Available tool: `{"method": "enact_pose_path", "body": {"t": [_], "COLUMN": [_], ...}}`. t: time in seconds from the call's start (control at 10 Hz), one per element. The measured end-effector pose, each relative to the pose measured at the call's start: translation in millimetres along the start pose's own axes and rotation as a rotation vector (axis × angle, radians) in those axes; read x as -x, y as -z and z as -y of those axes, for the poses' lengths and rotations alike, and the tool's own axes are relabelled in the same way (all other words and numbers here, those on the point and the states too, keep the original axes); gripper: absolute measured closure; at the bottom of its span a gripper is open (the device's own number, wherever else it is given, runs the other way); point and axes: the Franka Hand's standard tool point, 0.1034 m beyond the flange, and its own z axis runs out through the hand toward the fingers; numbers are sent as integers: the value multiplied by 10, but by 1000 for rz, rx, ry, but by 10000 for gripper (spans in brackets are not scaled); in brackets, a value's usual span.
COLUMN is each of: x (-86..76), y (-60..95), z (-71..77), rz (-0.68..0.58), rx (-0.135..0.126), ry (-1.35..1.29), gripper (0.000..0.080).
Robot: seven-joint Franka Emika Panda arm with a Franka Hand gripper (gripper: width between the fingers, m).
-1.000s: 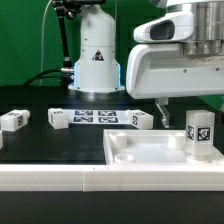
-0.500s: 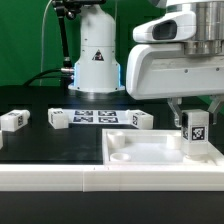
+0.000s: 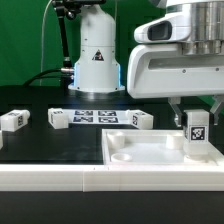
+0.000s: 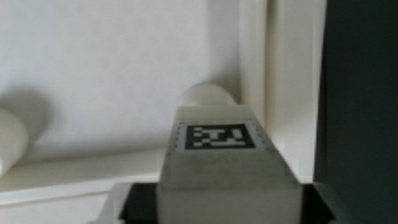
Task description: Assemble one leg
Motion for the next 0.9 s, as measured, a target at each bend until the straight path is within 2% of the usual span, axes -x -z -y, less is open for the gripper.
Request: {"method": "enact_pose_path", "body": {"t": [0.5,0.9], "x": [-1,-16], "y": [-15,-17], "z": [30,6], "rz": [-20,-6], "rx": [-25,-45], "ry": [-545,-823], "gripper": [508,508]}}
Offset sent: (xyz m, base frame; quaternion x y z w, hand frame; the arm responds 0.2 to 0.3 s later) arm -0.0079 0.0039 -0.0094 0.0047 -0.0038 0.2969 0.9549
